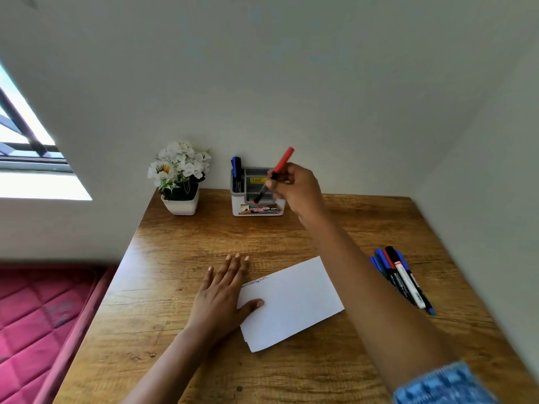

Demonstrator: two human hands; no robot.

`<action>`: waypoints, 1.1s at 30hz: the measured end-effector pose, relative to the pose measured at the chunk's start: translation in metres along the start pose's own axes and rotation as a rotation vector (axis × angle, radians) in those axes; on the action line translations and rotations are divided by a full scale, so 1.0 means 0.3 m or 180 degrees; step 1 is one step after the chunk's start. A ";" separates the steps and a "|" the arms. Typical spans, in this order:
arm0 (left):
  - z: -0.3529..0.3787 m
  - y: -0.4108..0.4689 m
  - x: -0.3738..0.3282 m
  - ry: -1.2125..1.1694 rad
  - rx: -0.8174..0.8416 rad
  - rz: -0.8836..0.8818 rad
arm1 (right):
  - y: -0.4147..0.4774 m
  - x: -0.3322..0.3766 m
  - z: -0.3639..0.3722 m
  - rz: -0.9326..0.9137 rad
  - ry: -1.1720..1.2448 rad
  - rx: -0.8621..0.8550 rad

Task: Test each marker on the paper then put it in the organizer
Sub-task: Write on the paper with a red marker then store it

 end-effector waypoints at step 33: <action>0.050 0.018 0.019 -0.0015 0.0039 0.0008 | -0.313 -0.285 -0.201 0.0040 -0.2174 -0.1075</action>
Point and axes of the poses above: each hand's wrist, its own y-axis towards the middle knuckle, its own z-axis out of the palm, x = y × z, the point moved 10 cm from there along y, towards the middle knuckle, and after that the axes turned 1 degree about -y, right-handed, at the moved point
